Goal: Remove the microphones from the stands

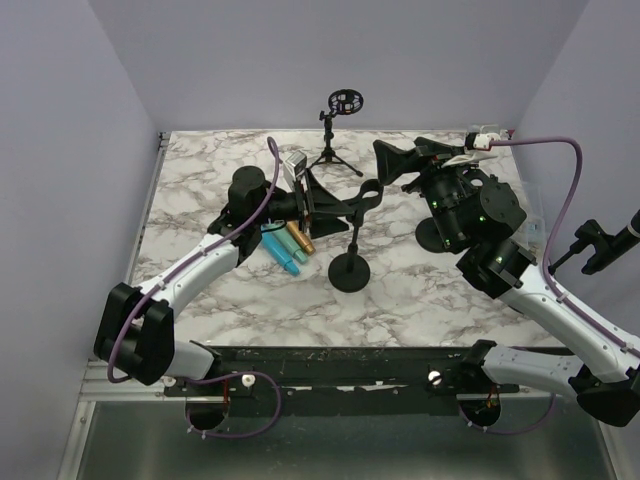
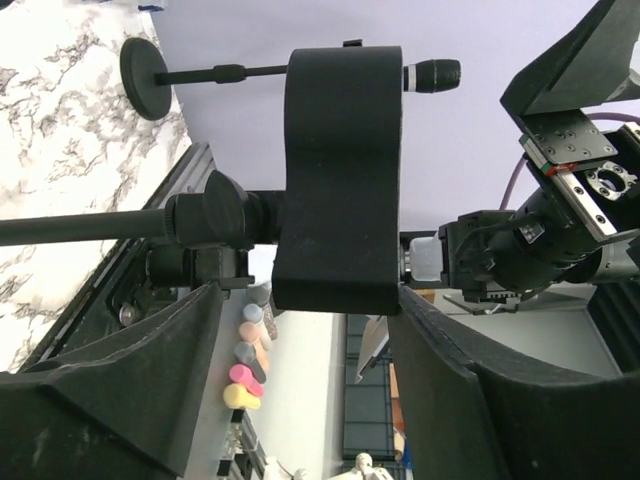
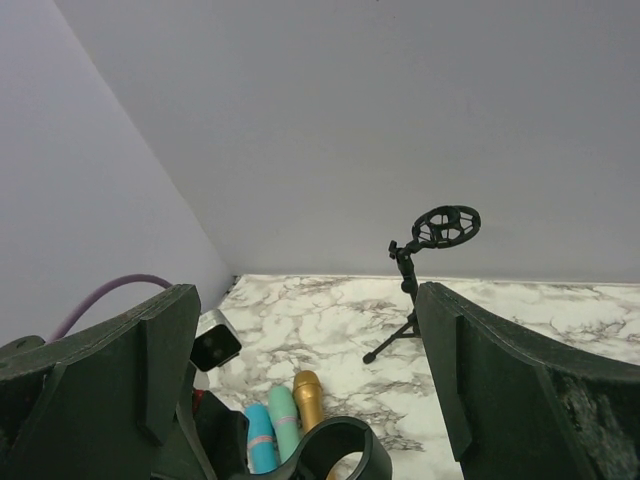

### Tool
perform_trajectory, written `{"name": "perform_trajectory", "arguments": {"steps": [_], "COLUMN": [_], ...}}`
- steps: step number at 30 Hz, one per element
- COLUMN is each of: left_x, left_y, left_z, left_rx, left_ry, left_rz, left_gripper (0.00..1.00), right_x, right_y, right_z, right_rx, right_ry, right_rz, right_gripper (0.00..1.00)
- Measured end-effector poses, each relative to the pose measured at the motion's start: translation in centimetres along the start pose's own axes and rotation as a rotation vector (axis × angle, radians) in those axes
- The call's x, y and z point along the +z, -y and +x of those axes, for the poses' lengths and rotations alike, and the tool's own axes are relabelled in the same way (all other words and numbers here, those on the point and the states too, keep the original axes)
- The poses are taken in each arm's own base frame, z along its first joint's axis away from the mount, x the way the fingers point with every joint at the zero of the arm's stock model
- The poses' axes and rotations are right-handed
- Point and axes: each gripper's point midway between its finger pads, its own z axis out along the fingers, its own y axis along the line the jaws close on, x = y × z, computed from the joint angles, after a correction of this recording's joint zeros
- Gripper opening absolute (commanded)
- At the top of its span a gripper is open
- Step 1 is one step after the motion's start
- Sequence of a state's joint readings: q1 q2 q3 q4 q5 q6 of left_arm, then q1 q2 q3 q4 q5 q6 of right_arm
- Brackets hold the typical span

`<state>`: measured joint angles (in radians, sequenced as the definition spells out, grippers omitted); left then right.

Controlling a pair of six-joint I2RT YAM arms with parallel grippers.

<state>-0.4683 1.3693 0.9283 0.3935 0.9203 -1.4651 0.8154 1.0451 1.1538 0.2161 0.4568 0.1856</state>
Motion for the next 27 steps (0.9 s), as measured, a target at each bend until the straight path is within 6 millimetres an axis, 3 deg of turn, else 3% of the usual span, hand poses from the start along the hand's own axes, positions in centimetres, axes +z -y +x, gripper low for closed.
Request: {"name": "perform_trajectory", "arguments": {"steps": [9, 13, 19, 24, 27], "left_x": [0.6, 0.9, 1.0, 0.9, 0.7], "left_y": [0.5, 0.7, 1.3, 0.7, 0.1], "left_z": [-0.9, -1.3, -1.5, -1.5, -1.2], "left_rx": [-0.008, -0.003, 0.008, 0.042, 0.081], "left_ry": [0.016, 0.024, 0.03, 0.043, 0.062], "left_rz": [0.025, 0.034, 0.061, 0.064, 0.051], "left_gripper": [0.64, 0.52, 0.2, 0.02, 0.0], "right_x": [0.0, 0.0, 0.0, 0.0, -0.1], "right_y": [0.0, 0.0, 0.0, 0.2, 0.3], "right_z": [0.0, 0.0, 0.1, 0.6, 0.9], "right_rx": [0.0, 0.0, -0.001, -0.005, -0.009], "right_ry": [0.0, 0.0, -0.001, -0.01, -0.017], "right_rz": [0.0, 0.001, 0.001, 0.004, 0.006], "right_gripper": [0.98, 0.98, 0.98, 0.98, 0.98]}}
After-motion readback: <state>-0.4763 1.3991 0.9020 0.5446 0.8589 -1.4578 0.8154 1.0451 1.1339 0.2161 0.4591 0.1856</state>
